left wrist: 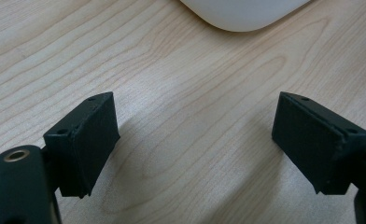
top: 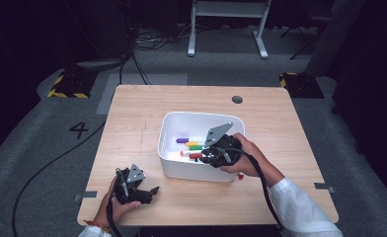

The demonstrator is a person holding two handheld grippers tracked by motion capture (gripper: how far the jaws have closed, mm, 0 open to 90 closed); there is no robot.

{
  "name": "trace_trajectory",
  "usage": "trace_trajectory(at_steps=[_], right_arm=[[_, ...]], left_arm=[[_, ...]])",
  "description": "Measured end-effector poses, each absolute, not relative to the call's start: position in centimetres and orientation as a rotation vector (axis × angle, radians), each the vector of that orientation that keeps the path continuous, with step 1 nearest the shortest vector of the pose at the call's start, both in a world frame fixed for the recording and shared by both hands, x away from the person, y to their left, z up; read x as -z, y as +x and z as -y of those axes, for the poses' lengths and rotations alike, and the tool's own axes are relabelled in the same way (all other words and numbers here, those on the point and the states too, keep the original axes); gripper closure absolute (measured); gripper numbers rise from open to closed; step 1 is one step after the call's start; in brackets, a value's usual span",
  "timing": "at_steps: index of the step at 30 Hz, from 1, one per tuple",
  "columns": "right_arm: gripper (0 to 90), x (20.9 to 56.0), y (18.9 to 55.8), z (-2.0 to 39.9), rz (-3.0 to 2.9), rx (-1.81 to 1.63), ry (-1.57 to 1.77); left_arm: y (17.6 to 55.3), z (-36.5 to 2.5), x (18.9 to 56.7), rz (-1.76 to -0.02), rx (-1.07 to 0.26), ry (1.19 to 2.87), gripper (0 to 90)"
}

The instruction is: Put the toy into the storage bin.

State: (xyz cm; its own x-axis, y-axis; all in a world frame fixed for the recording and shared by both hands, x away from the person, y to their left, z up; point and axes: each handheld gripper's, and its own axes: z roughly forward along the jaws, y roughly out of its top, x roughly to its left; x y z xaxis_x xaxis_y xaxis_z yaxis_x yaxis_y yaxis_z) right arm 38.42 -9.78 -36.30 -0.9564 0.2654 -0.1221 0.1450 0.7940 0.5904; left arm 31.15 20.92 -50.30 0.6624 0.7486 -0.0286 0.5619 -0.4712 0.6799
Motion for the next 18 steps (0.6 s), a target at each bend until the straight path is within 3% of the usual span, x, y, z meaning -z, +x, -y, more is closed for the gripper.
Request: trace_trajectory(at_steps=[11,18], right_arm=[[61.4,35.7,38.5,11.1,-2.681,-0.986,0.411],[55.8,33.8,37.9,14.4,-2.495,-1.109,0.462]], left_arm=[[31.1,-20.9,50.3,-1.008,-0.359,2.205,14.7],[31.1,-20.9,50.3,-1.009,-0.363,2.204,14.7]])
